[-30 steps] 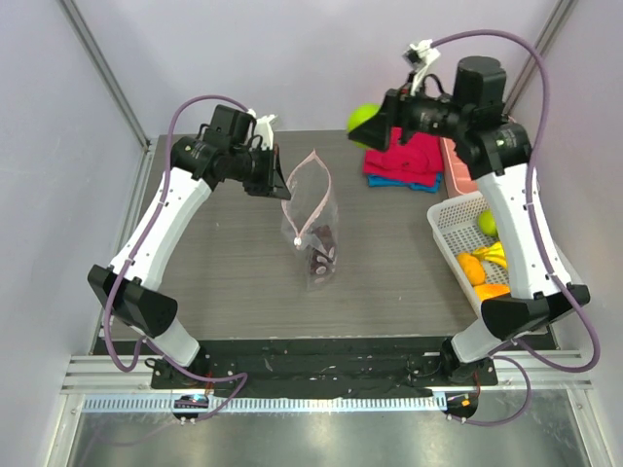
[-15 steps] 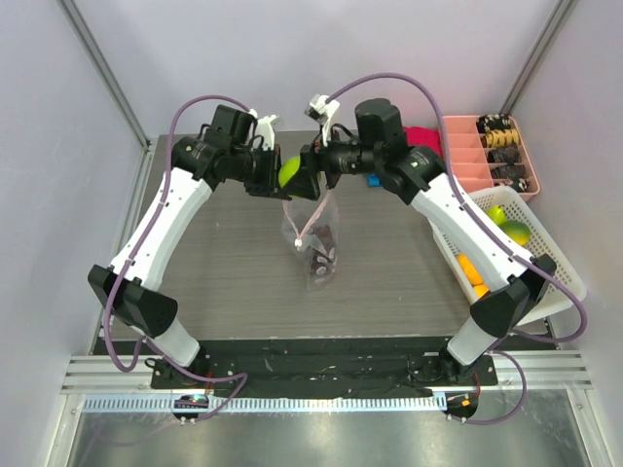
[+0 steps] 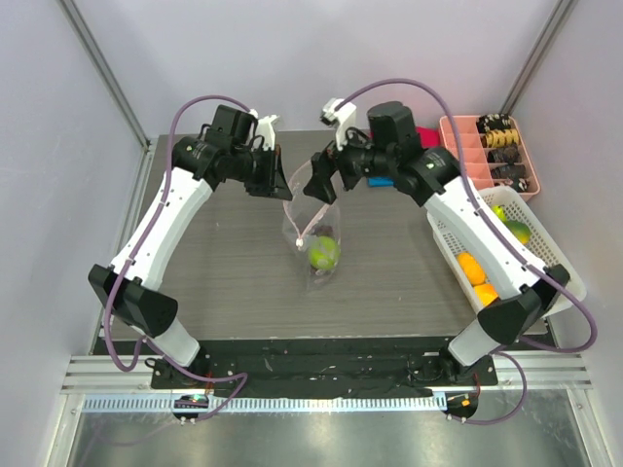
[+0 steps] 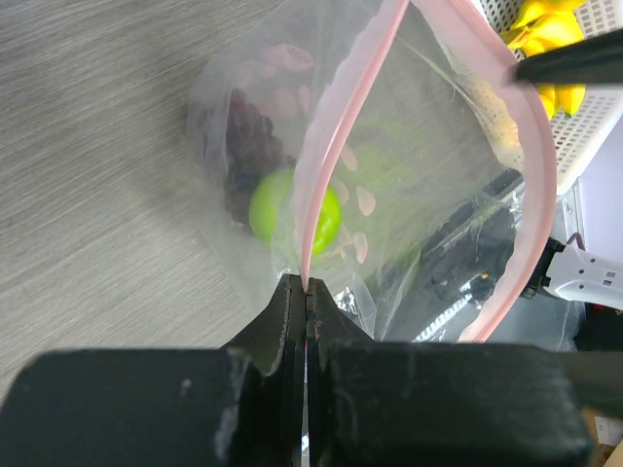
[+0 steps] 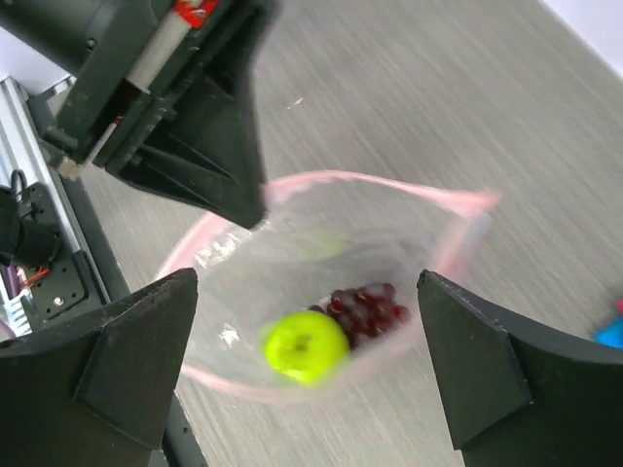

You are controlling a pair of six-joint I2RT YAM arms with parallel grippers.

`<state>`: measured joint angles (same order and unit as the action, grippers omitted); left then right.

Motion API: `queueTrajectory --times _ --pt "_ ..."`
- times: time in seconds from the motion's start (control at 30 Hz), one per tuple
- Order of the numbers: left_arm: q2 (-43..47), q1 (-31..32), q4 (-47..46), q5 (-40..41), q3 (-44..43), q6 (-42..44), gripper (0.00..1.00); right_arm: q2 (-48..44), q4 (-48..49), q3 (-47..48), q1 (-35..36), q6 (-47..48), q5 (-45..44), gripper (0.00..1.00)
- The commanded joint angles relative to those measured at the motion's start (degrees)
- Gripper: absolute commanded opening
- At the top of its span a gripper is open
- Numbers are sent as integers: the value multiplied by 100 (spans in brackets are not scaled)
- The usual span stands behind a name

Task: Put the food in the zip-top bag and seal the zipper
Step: Place the fake fruit in the zipper food storage bag, then pick up the fake fruit from the bin.

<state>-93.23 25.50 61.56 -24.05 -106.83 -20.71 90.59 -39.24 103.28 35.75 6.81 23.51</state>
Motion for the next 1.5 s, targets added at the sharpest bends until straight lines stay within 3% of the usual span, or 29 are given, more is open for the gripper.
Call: queueTrajectory --times 0.0,0.23,0.4,0.5,0.63,0.83,1.1,1.47 --pt "-28 17 -65 -99 -242 67 0 -454 -241 271 -918 -39 13 100" --pt "-46 17 -65 -117 -269 67 0 -524 -1102 -80 -2966 680 286 100" --pt "-81 17 -83 -179 -269 49 0 -446 -1427 -730 -4327 1418 -275 99" --pt "-90 17 -74 -205 -277 49 0 -287 -1682 -897 -4795 1858 -662 98" --pt "-81 17 -56 -222 -269 85 0 -120 -2017 -1178 -5410 3226 -1294 98" --pt "-55 25 -91 -284 -190 67 0 3 -1991 -1697 -5754 4108 -2025 98" --pt "-107 17 -74 -310 -295 58 0 73 -1087 -2576 -5868 5022 -2842 97" --pt "-116 17 -109 -319 -277 32 0 267 126 -3209 -5869 5436 -3247 95"
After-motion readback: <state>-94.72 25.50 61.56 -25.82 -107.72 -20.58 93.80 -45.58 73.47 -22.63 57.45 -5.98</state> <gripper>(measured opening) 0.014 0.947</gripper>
